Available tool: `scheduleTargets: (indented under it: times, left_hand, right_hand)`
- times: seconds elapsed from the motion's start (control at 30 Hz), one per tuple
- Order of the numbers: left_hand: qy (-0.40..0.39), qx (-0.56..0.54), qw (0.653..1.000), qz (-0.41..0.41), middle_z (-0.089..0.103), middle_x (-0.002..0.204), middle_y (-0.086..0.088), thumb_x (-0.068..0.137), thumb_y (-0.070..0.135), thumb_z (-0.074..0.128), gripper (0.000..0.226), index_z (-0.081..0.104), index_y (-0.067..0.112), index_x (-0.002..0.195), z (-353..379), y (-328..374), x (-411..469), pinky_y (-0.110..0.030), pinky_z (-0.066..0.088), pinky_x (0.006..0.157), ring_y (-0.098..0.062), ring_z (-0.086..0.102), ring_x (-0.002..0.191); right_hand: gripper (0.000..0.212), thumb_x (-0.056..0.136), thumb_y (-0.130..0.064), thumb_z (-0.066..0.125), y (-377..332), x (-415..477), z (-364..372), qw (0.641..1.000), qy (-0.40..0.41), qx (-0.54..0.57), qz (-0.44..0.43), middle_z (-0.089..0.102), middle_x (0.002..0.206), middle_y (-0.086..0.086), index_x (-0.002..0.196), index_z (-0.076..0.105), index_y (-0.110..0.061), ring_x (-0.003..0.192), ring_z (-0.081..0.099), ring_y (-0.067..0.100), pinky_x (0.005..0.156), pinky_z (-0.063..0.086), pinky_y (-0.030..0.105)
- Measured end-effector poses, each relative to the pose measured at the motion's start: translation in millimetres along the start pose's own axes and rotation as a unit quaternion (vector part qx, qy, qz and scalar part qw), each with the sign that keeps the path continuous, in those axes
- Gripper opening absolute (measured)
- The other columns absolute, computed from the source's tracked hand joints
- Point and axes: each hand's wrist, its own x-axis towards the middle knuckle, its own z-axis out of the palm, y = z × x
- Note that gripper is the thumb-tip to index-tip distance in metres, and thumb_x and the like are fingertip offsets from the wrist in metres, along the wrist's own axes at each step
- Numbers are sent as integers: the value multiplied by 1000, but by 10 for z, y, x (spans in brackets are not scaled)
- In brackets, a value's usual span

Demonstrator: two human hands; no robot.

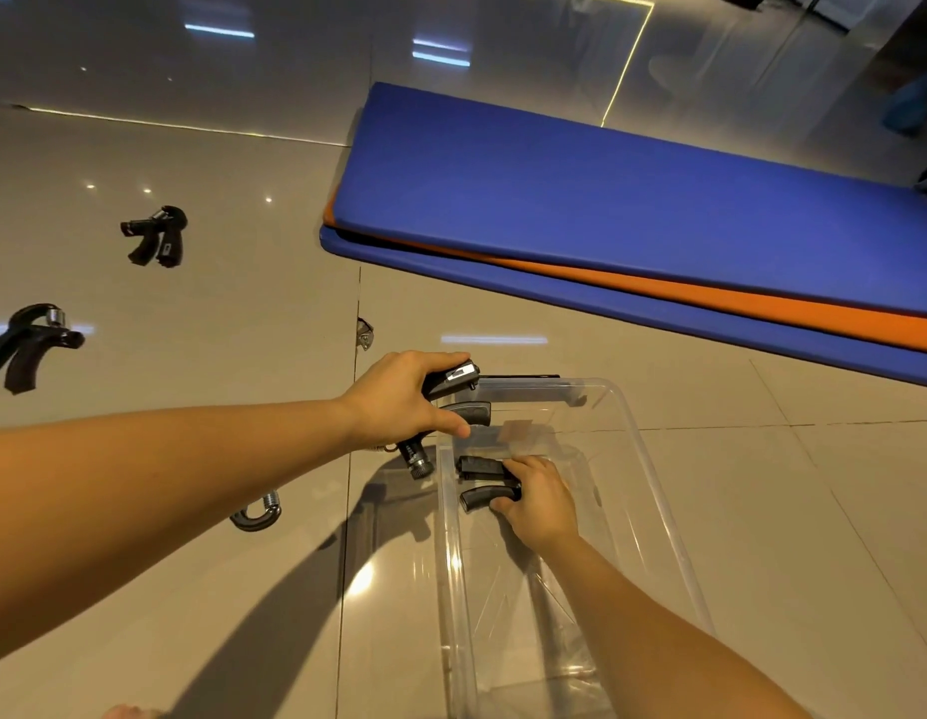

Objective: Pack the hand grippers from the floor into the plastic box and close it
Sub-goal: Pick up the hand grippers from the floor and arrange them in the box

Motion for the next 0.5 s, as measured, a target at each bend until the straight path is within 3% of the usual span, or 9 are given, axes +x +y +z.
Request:
scheduleTargets:
  times: [0.17,0.3,0.4,0.5]
  left_hand:
    - [36,23,999,0,55,146,3,71,38,89,90,47,22,148,-35,71,-150,-21,37,102,-16,53,131]
    - [54,0,998,17,56,144,5,68,42,90,93,47,23,148,-178,221,-246,-20,39,98,-11,54,127]
    - [37,-15,997,61,58,141,9,69,43,89,90,48,27,147,-202,402,-303,-10,39,90,-2,57,119]
    - [13,-14,995,100,60,139,12,71,42,88,86,48,30,146,-168,562,-358,-3,39,83,9,55,108]
  right_hand:
    - [52,88,-25,77,-313,-69,-563,985,20,167,42,62,131,-6,137,61,-21,120,59,15,102,50,34]
    - [32,90,-30,74,-744,-251,-1289,927,79,363,38,72,105,-12,122,70,-24,94,68,3,80,55,20]
    - [22,92,-39,70,-1065,-431,-1646,881,54,467,52,77,98,-7,109,75,-25,84,73,10,65,55,22]
    - [24,90,-44,71,-1261,-570,-1820,858,1,503,101,78,96,-3,102,76,-24,85,74,14,61,52,24]
